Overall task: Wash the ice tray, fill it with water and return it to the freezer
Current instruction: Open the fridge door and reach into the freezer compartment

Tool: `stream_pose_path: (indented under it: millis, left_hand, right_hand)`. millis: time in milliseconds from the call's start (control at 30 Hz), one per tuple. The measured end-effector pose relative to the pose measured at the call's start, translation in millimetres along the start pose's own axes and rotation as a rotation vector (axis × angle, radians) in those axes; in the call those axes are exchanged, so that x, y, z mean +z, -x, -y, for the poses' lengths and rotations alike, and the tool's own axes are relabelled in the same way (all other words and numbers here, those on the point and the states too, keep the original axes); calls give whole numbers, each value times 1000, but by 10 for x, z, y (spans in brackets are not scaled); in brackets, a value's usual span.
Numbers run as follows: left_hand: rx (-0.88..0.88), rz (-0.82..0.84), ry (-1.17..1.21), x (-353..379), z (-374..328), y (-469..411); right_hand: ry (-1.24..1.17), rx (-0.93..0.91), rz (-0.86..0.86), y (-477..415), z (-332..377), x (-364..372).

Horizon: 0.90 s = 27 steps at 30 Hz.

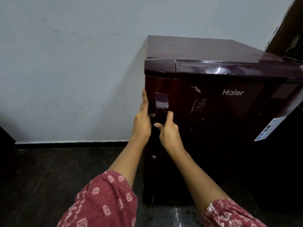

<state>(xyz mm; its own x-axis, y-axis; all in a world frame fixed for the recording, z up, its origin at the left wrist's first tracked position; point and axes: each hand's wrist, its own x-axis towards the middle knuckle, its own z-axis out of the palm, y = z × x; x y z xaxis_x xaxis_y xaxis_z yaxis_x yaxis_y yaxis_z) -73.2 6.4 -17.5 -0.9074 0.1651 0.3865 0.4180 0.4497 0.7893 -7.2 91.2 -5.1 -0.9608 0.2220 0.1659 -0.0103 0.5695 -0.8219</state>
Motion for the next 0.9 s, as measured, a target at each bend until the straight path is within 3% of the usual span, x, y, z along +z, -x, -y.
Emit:
stream_pose_path:
  millis: [300,533,700,900]
  left_hand:
    - [-99,-36,34,-5,-149,261]
    - [-83,-69,-200,-57,-403,771]
    - [-56,-113,-279,-2,-437,1180]
    - [41,-106,-159,113,-605,1716]
  right_hand:
    - [45,-3,28,207,-30,-76]
    - [12,3,44,632,-30,-230]
    - [-87,103,95,1026,-86,-394]
    - [-1,90,49,1594,-226,-582]
